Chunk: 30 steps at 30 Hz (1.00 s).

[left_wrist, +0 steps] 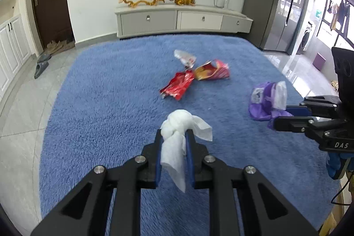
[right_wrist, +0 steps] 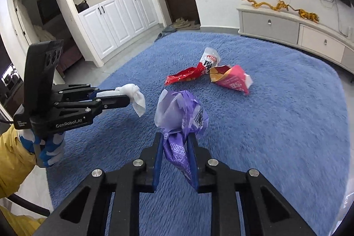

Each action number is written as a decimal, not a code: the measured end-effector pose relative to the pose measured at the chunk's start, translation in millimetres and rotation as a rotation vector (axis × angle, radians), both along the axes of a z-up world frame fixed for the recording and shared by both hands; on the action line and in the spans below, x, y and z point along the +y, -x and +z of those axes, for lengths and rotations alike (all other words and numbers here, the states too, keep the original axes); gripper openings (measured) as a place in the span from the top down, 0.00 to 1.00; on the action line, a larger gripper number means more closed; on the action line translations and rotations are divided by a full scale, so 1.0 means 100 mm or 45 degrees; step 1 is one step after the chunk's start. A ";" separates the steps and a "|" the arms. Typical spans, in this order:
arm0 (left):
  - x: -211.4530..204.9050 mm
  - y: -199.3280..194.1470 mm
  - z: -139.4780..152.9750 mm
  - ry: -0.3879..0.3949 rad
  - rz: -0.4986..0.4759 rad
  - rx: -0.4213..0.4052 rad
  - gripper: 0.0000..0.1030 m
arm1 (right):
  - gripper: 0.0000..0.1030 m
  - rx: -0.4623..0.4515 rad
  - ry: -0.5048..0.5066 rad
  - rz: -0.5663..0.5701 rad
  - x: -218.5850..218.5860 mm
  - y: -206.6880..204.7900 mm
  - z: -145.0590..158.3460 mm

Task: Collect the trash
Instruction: 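Grasp the white tissue with left tool while right tool grasps purple bag, then carry tissue and purple bag over the bin and open both tools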

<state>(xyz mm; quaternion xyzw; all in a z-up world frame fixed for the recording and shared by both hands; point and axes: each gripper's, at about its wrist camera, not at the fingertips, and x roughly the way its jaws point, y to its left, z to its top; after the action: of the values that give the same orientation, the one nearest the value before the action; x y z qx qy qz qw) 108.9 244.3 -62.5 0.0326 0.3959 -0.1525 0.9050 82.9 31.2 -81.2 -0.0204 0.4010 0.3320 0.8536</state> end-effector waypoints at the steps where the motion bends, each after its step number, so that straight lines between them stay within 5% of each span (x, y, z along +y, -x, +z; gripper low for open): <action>1: -0.02 0.06 0.06 0.002 -0.003 -0.016 0.83 | 0.80 -0.011 -0.006 -0.011 -0.04 0.05 0.05; 18: -0.70 0.88 0.80 0.028 -0.132 -0.216 0.83 | 0.80 -0.195 -0.068 -0.355 -1.28 1.18 0.83; 30: -2.04 1.05 1.06 0.064 -0.409 -0.196 0.83 | 0.80 -0.175 -0.057 -0.728 -2.52 1.80 0.82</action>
<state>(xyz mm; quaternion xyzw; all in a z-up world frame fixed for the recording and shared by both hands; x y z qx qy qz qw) 3.7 40.2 43.4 0.0843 0.3114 -0.3019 0.8971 -97.1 -220.5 0.8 0.0900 0.3242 0.0845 0.9379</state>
